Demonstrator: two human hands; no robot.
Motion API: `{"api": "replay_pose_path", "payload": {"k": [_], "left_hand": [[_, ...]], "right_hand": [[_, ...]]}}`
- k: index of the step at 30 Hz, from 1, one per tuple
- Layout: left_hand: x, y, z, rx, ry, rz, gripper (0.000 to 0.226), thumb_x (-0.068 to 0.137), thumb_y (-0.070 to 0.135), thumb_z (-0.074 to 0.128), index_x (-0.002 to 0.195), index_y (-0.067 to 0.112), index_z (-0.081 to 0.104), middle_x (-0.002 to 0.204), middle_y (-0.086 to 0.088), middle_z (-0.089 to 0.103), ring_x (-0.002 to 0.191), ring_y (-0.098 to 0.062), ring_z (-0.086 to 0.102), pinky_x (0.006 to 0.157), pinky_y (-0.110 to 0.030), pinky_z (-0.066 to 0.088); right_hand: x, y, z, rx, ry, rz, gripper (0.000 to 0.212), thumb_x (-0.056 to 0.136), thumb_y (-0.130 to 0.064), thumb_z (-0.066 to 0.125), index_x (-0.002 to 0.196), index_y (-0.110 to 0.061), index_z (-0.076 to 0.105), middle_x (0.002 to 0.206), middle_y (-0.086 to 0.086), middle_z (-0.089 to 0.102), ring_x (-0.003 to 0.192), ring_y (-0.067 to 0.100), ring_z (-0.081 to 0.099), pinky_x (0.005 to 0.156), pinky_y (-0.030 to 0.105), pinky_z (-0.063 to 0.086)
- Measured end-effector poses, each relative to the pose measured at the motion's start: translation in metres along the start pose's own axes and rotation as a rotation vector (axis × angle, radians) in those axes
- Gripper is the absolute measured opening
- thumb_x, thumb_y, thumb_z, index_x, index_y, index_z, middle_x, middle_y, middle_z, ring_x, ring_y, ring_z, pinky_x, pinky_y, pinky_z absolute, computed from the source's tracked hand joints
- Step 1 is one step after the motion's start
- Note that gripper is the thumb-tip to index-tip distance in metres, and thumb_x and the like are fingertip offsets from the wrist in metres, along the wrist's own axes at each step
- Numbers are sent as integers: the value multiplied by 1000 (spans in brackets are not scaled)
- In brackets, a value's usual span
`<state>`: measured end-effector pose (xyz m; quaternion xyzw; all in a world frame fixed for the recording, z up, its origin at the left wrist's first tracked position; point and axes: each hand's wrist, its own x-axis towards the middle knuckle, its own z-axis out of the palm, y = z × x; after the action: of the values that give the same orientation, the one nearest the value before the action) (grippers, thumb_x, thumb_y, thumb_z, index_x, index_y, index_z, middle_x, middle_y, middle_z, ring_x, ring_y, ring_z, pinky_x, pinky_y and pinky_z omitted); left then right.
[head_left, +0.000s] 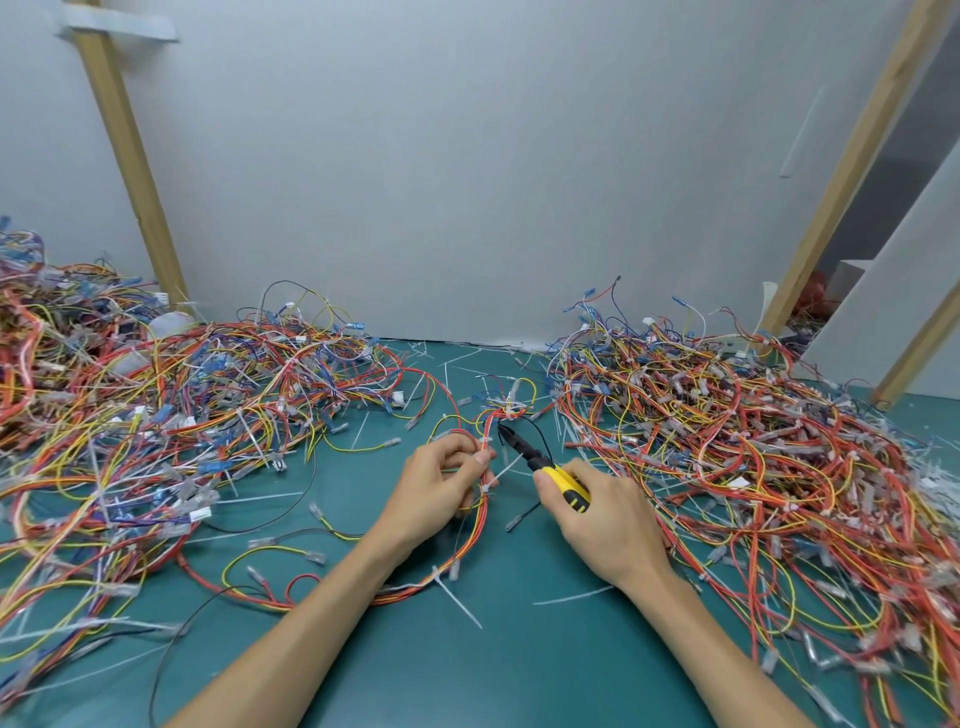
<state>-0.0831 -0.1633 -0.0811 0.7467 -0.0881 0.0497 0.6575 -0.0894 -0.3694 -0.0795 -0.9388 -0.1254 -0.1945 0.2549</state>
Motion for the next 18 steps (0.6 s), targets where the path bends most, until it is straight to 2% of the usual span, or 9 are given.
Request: {"api": "replay_pose_path", "payload": {"k": [3, 7, 9, 13, 16, 18], "left_hand": [[-1, -1, 0, 16, 24, -9, 18, 96, 22, 59, 88, 6, 58, 67, -1, 66, 45, -16, 49, 44, -24, 44], [-1, -1, 2, 111, 24, 6, 8, 96, 28, 58, 91, 22, 58, 65, 1, 64, 37, -18, 55, 38, -22, 42], [-1, -1, 2, 135, 13, 9, 5, 97, 28, 57, 95, 24, 58, 63, 1, 64, 35, -17, 54, 38, -22, 42], [-1, 0, 2, 162, -51, -16, 13, 98, 24, 55, 103, 15, 62, 50, 5, 58, 41, -14, 56, 45, -25, 49], [-2, 1, 2, 160, -76, -41, 21, 98, 24, 56, 99, 6, 66, 52, 5, 61, 48, -13, 59, 49, -24, 51], [-4, 3, 1, 183, -79, -37, 26, 98, 26, 55, 93, 4, 67, 55, 5, 64, 51, -12, 62, 51, -22, 51]], "right_hand": [[0, -2, 2, 118, 28, 3, 51, 87, -69, 42, 66, -22, 47, 52, -2, 47, 52, 13, 47, 51, 31, 36], [0, -1, 3, 167, 42, 16, 55, 85, -72, 39, 66, -21, 49, 53, -2, 47, 53, 14, 46, 54, 33, 38], [1, -1, 4, 197, 42, 32, 56, 84, -72, 39, 67, -20, 50, 53, -2, 47, 54, 14, 45, 57, 36, 40], [2, 1, 4, 267, 40, 68, 56, 89, -69, 46, 67, -18, 52, 57, 2, 48, 55, 14, 43, 60, 39, 39], [3, 1, 3, 355, 54, 78, 55, 86, -69, 42, 63, -20, 46, 56, -3, 41, 54, 10, 37, 57, 33, 33], [4, 2, 2, 399, 59, 90, 59, 87, -70, 39, 64, -16, 48, 58, 5, 46, 56, 19, 42, 61, 37, 38]]}}
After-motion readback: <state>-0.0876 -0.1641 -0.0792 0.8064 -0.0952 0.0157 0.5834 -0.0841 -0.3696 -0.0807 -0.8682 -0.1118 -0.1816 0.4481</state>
